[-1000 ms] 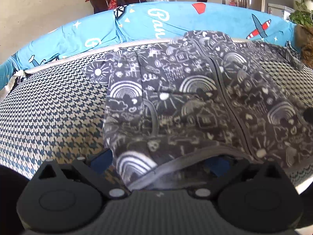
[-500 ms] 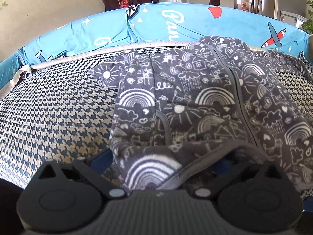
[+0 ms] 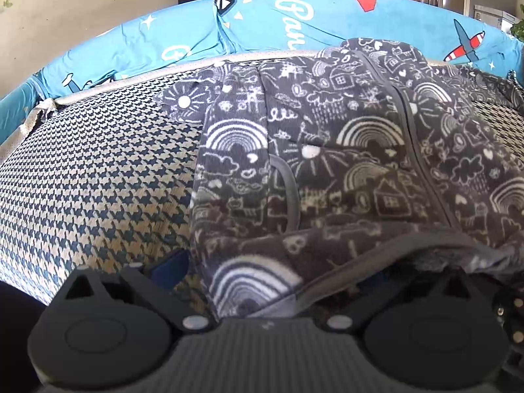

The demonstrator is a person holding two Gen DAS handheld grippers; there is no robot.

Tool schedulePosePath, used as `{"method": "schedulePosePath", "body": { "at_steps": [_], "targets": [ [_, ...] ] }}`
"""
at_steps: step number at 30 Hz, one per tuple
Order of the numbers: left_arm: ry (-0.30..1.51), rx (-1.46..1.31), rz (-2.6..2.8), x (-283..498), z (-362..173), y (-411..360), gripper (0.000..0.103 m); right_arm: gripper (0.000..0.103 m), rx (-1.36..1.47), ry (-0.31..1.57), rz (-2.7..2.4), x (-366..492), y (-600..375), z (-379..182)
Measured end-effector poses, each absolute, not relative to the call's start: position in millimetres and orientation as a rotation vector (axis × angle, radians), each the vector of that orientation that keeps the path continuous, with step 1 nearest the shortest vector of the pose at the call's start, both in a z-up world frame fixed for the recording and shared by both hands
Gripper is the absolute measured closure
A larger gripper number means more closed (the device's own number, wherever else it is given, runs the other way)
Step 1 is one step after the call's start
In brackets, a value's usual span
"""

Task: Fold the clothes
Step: 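Grasp the jacket hem with both grippers and lift it, then fold the hem up toward the collar with both grippers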

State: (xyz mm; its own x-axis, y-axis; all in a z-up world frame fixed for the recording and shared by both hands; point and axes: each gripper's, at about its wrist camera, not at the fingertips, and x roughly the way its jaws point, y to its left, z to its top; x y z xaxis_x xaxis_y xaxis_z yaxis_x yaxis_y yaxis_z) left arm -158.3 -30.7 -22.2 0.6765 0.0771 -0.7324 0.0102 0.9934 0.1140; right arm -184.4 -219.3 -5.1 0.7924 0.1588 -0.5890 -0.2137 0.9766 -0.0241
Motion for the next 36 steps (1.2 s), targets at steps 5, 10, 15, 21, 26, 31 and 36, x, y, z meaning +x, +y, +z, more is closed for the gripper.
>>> {"method": "schedulePosePath", "body": {
  "at_steps": [5, 10, 15, 21, 26, 31, 36],
  "targets": [
    [0.789, 0.112, 0.116, -155.4, -17.8, -22.9, 0.000, 0.044, -0.116, 0.618, 0.161, -177.4, -223.6, -3.7],
    [0.831, 0.110, 0.124, -152.3, -24.6, -21.8, 0.000, 0.044, -0.105, 0.703, 0.153, -172.1, -225.2, -13.7],
    [0.842, 0.132, 0.115, -152.3, -29.2, -26.8, 0.000, 0.044, -0.058, 0.711, 0.135, -170.9, -230.2, -14.6],
    [0.793, 0.107, 0.173, -147.3, -23.8, -19.8, 0.000, 0.044, -0.019, 0.629, 0.095, -165.5, -237.4, -5.7],
    [0.838, 0.116, 0.182, -141.1, -33.0, -20.3, 0.000, 0.044, 0.008, 0.674, 0.079, -154.1, -239.2, -13.0],
    [0.799, 0.134, 0.231, -137.6, -30.9, -19.0, 0.000, 0.044, -0.044, 0.614, 0.059, -149.6, -235.4, -9.4],
    [0.756, 0.099, 0.313, -133.2, -21.6, -7.5, 0.000, 0.044, -0.041, 0.555, 0.022, -139.1, -239.8, -2.5]
  ]
}}
